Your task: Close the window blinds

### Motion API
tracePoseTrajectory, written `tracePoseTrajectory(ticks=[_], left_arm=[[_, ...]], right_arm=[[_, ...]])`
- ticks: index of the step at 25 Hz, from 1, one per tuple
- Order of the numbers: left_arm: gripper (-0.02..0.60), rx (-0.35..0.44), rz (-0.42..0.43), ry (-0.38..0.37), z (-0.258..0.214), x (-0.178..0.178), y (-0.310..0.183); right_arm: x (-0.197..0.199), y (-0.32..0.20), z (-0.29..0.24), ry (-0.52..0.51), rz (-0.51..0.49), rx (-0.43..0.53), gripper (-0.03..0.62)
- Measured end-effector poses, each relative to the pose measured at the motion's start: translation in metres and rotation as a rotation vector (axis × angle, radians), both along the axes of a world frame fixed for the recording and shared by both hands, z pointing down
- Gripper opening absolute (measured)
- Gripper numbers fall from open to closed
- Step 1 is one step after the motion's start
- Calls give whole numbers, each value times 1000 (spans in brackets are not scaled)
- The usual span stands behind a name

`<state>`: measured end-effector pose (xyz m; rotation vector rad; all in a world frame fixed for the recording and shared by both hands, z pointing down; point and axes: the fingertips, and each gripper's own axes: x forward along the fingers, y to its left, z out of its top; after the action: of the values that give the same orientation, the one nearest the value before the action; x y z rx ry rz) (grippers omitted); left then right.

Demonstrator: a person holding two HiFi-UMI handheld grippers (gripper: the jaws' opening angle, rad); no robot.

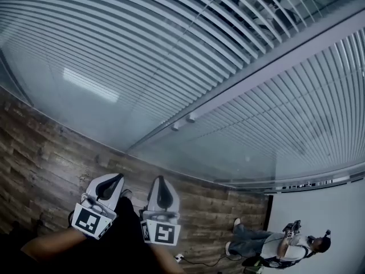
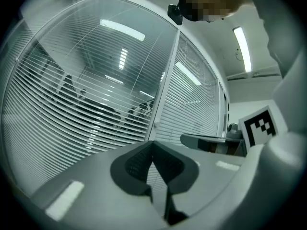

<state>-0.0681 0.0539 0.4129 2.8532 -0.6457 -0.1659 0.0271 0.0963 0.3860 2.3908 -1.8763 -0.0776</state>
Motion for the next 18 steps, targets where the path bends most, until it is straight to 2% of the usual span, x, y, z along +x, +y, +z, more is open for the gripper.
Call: tracePoseTrajectory(ticks=[3,6,7,9,12,14,18], left_arm=[[2,-17,-39,-14,7,28,-39],[2,-8,-53,-17,7,44,-55],[2,-2,-59,-19,6,51,-66],[2,-11,-89,-28,9,70,-102],[2,-39,-120,-45,15,95,-147],[2,-40,-122,-44,14,105,-157],[2,-24,-111,-40,9,114,-158]], right_arm=[[35,-45,9,-15,-32,-16,3],[62,-70,7,2,-40,-9,3],[74,-83,5,6,-44,-11,14],[102,-123,5,-4,-58,-25,80],[138,-177,3,21,-68,-44,80],[155,-197,1,45,-59,-60,80],[176,-213,-4,-13,-26,-69,97]])
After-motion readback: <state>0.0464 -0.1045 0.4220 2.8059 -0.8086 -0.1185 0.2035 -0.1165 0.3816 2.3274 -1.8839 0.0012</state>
